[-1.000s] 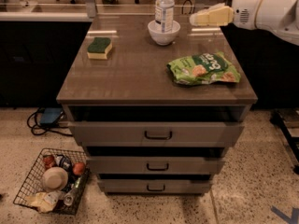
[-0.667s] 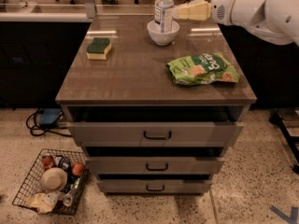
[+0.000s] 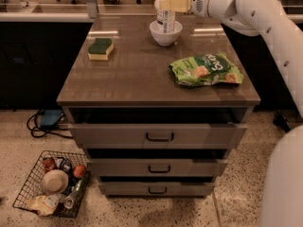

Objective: Pick blue plastic bottle from white bowl and place on counter

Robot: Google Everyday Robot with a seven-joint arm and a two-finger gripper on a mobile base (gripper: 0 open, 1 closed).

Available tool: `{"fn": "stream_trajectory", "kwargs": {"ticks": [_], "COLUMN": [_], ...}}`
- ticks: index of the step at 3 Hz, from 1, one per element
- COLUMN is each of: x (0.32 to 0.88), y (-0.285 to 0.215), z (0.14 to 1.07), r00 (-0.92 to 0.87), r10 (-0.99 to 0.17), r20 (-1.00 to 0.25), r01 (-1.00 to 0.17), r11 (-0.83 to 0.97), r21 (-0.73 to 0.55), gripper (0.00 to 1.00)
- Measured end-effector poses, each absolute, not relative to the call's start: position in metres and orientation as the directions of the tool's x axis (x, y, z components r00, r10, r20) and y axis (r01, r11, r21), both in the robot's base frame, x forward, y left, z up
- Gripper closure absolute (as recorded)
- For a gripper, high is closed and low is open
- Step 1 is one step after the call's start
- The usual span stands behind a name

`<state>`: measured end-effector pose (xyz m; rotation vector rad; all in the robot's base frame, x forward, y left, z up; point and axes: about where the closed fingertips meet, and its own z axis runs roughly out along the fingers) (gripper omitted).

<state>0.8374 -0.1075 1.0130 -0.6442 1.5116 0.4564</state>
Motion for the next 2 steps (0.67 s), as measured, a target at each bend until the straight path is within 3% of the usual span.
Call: {"fn": "stream_trajectory", "kwargs": {"ticks": [2], "x": [0.882], "y": [-0.092], "z": [0.986], "r00": [-0.006], "r10": [-0.081], "r20": [-0.997], "r01": [-0.69], "r11": [0.721], "r21": [-0.055], "gripper": [0.0]}}
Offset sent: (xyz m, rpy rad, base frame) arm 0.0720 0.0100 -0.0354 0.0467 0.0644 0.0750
